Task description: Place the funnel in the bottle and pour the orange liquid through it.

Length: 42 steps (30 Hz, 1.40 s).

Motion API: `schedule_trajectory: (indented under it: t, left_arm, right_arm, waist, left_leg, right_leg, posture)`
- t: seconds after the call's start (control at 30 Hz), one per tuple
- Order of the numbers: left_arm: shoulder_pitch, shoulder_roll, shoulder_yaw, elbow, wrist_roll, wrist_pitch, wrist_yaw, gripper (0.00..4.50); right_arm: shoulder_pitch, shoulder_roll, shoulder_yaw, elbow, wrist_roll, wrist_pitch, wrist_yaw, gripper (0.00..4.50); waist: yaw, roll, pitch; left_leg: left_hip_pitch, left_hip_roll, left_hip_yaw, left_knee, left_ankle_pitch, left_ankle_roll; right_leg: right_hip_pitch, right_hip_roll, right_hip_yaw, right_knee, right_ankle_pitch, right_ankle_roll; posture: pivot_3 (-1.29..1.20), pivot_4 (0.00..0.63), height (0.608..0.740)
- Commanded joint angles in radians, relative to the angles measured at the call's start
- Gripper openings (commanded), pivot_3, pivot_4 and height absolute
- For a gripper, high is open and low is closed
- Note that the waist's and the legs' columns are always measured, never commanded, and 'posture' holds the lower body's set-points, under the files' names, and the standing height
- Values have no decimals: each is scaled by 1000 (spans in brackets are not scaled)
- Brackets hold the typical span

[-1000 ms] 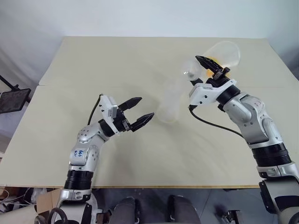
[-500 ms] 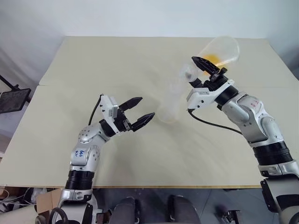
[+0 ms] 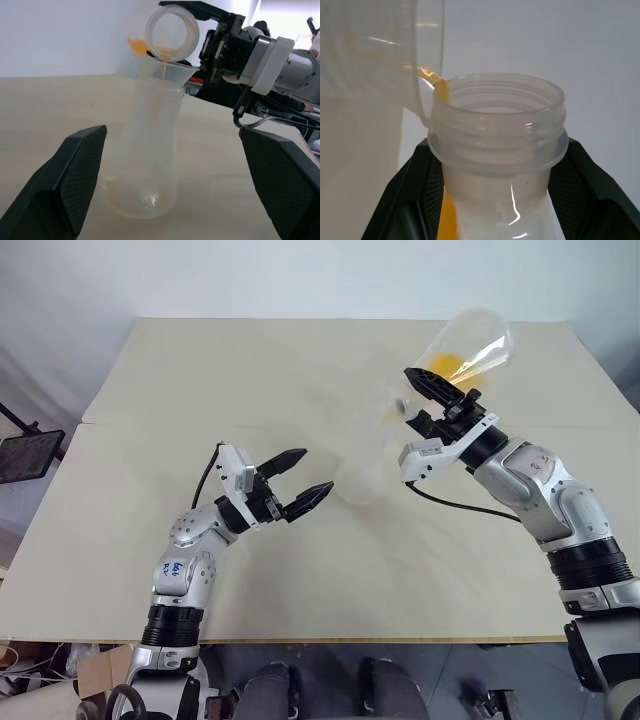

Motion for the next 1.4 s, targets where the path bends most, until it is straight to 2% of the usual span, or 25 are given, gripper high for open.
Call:
schedule_trajectory:
  t: [0.03,1.4]
  left_arm:
    - [0,-3,-5,-45,-5,-9,3,4500]
    - [11,-39,-39,-28,14,-61,17,4500]
  right_arm:
    - [-27,-20,-20,-22,3,-8,-29,2423]
    - [-52,-48,-7,-18,-51,-42,-34,2423]
  waist:
    - [-1,0,0]
    - [-2,0,0]
  left_leg:
    - [0,0,0,0,0,0]
    - [0,0,0,0,0,0]
  right_leg:
    - [0,0,0,0,0,0]
    - [0,0,0,0,0,0]
  posture:
    - [0,150,740]
    - [0,150,740]
